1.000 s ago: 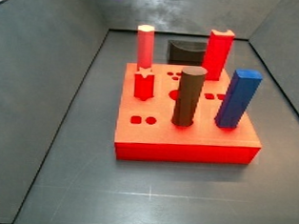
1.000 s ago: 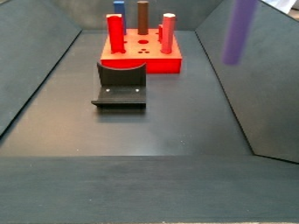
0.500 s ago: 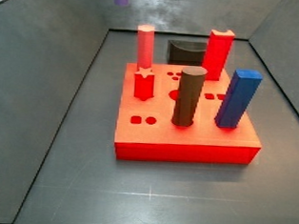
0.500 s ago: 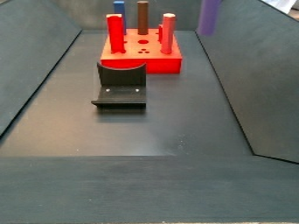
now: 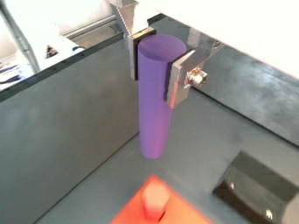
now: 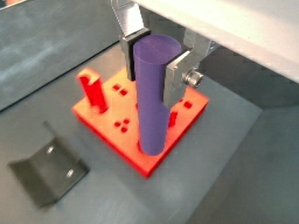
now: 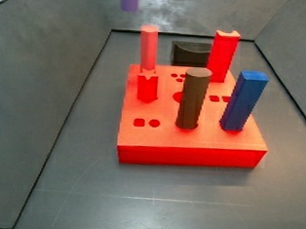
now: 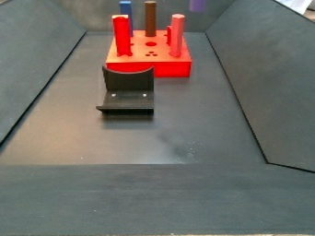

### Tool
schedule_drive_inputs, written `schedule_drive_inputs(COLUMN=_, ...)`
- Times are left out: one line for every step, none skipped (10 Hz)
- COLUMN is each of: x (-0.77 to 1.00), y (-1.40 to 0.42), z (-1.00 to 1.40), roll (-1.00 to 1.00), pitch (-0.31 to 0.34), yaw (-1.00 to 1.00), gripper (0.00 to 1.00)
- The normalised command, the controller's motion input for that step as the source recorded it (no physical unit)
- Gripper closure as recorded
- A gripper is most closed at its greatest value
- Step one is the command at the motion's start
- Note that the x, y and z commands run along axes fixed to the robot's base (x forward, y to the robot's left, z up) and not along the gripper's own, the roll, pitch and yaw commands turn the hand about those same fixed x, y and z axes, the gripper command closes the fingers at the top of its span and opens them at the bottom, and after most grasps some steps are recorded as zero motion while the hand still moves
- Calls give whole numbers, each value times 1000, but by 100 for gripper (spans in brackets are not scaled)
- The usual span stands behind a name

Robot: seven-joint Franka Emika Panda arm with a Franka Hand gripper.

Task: Pick up the round object. Move up. Move to above the board. Insert the round object.
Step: Move to above the board, then insert the round object.

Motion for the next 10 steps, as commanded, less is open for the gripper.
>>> schedule_drive_inputs(x=332, y=-1000, z=195, roll=-17, pitch=116, yaw=7, gripper=100)
schedule_drive_inputs(x=346, y=-1000, z=197, roll=1, pitch=118, yaw=6, gripper=100)
schedule_drive_inputs(x=359, y=-1000, z=201, roll=-2, pitch=115, yaw=9, gripper=100)
schedule_drive_inputs(x=377, y=-1000, z=205, roll=13, pitch=120, yaw=12, gripper=100)
schedule_drive_inputs(x=283, y=-660, z=142, roll=12, pitch=126, yaw=11, gripper=100)
schedule_drive_inputs(x=201, y=-379, z=87, roll=18, pitch=123, yaw=7, gripper=100)
schedule_drive_inputs(x=129, y=-218, z=58, roll=22, pitch=95, yaw=10, gripper=100)
schedule_drive_inputs(x=74, y=-357, z=-577, roll=23, pitch=-149, yaw=0, gripper=100)
schedule_drive_inputs(x=54, y=-383, z=-526, roll=4, pitch=-151, yaw=9, gripper=100)
schedule_drive_inputs(x=69, y=-357, z=-451, roll=0, pitch=-131, yaw=11, gripper=100)
